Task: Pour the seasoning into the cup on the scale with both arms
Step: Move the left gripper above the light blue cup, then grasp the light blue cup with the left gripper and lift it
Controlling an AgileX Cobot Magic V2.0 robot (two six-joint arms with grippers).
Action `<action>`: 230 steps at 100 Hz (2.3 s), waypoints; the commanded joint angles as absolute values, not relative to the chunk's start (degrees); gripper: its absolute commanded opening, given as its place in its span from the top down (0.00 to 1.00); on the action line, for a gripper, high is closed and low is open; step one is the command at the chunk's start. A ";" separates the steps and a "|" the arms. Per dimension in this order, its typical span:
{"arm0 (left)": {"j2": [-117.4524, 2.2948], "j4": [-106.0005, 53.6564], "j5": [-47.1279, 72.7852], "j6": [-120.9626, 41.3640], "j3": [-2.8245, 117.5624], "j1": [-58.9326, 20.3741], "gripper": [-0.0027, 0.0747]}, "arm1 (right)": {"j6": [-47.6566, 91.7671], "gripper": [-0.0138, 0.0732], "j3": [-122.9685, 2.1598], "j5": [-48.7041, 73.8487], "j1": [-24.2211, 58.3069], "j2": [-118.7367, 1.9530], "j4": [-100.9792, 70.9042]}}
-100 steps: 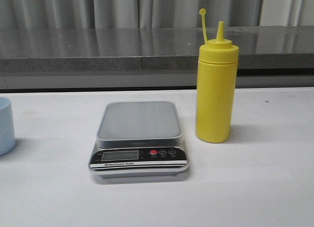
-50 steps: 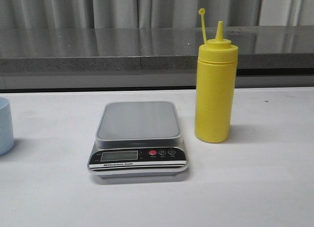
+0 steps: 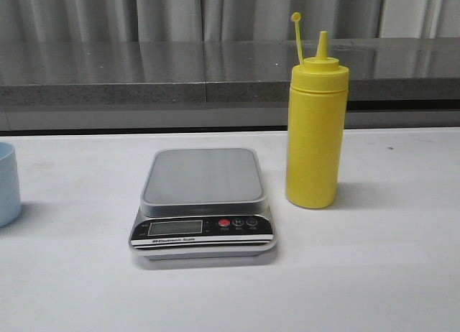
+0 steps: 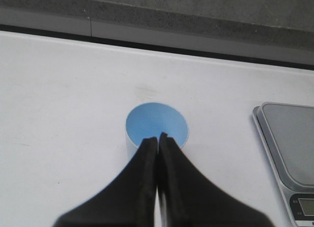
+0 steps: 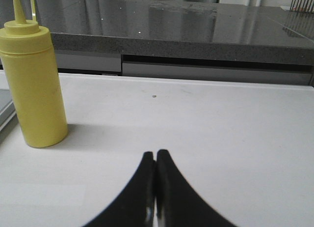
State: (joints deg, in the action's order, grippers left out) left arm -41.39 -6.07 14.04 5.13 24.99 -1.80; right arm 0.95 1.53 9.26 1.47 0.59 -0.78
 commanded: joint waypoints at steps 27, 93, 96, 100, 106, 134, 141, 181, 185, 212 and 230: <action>-63.06 -6.53 28.90 5.48 48.72 -1.89 0.99 | 1.23 0.92 0.35 4.56 1.14 1.78 -0.75; -74.43 3.24 32.37 5.58 54.94 -1.89 0.43 | 1.23 0.92 0.35 4.56 1.14 1.78 -0.75; -74.43 3.24 32.37 5.58 54.94 -1.89 0.38 | 1.23 0.92 0.35 4.56 1.14 1.78 -0.75; -74.43 3.24 32.37 5.64 54.94 -1.89 0.35 | 1.23 0.92 0.35 4.56 1.14 1.78 -0.75; -74.64 3.24 32.46 5.64 54.94 -1.89 0.34 | 1.23 0.92 0.35 4.56 1.14 1.78 -0.75; -79.21 3.13 32.13 5.80 54.94 -1.89 0.34 | 1.23 0.92 0.35 4.56 1.14 1.78 -0.75; -80.88 3.04 31.48 5.80 54.94 -1.89 0.34 | 1.23 0.92 0.35 4.56 1.14 1.78 -0.75; -88.34 1.33 26.41 5.88 54.94 -1.89 0.34 | 1.23 0.92 0.35 4.56 1.14 1.78 -0.75; -89.01 1.08 26.11 5.88 54.94 -1.89 0.35 | 1.23 0.92 0.35 4.56 1.14 1.78 -0.75; -90.53 0.00 25.29 5.88 54.94 -1.89 0.62 | 1.23 0.92 0.35 4.56 1.14 1.78 -0.75; -90.43 -1.00 25.11 5.88 55.39 -1.89 0.99 | 1.23 0.92 0.35 4.56 1.14 1.78 -0.75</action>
State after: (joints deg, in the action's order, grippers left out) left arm -92.37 0.00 27.47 5.39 53.32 -1.80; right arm 0.95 1.53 9.26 1.47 0.59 -0.78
